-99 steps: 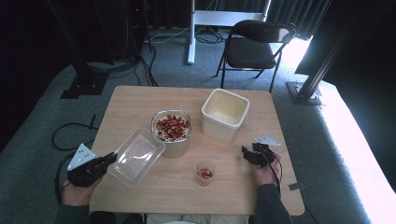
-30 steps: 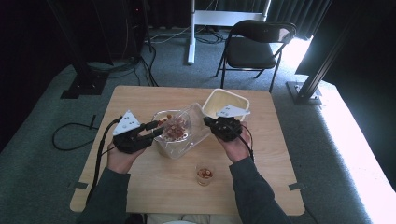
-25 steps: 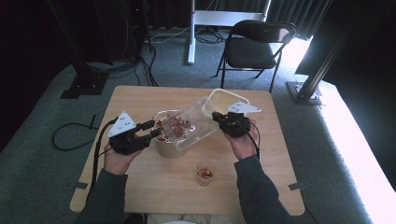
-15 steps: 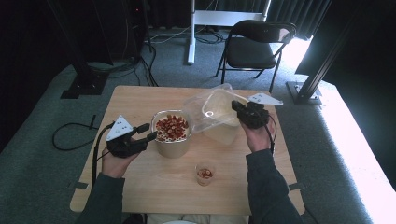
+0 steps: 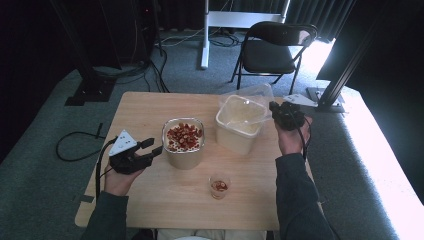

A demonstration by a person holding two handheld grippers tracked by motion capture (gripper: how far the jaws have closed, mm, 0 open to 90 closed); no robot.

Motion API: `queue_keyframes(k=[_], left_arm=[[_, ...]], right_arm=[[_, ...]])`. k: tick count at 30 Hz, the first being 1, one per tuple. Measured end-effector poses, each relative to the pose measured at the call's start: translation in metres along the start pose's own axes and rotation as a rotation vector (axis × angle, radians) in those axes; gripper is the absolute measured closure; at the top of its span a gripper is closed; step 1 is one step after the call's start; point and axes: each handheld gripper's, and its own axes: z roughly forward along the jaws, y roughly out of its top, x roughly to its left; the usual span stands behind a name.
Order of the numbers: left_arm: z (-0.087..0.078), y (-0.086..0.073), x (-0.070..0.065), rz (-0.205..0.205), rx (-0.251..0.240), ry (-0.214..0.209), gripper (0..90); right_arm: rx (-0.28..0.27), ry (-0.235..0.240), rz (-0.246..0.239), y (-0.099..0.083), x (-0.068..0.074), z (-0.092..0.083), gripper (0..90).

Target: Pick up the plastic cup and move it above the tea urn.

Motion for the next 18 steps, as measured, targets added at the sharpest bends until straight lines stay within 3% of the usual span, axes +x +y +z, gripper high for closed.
queue_keyframes(k=[8,14,15,16,18], left_arm=[[0.001,-0.001,-0.002,0.006,0.004,-0.001,54.9],[0.004,-0.001,-0.003,0.010,0.011,-0.005,54.9],[0.004,-0.001,-0.003,0.009,0.012,-0.005,54.9],[0.005,-0.002,-0.003,0.008,0.012,-0.005,54.9],[0.005,-0.002,-0.003,0.008,0.016,-0.006,54.9]], right_arm=[[0.024,-0.070,-0.001,-0.002,-0.007,0.009,86.1],[0.024,-0.148,-0.007,-0.002,-0.007,0.012,85.7],[0.028,-0.148,-0.012,-0.002,-0.006,0.013,82.7],[0.031,-0.128,-0.004,-0.002,-0.007,0.014,69.7],[0.019,-0.125,0.011,-0.002,-0.007,0.013,57.9]])
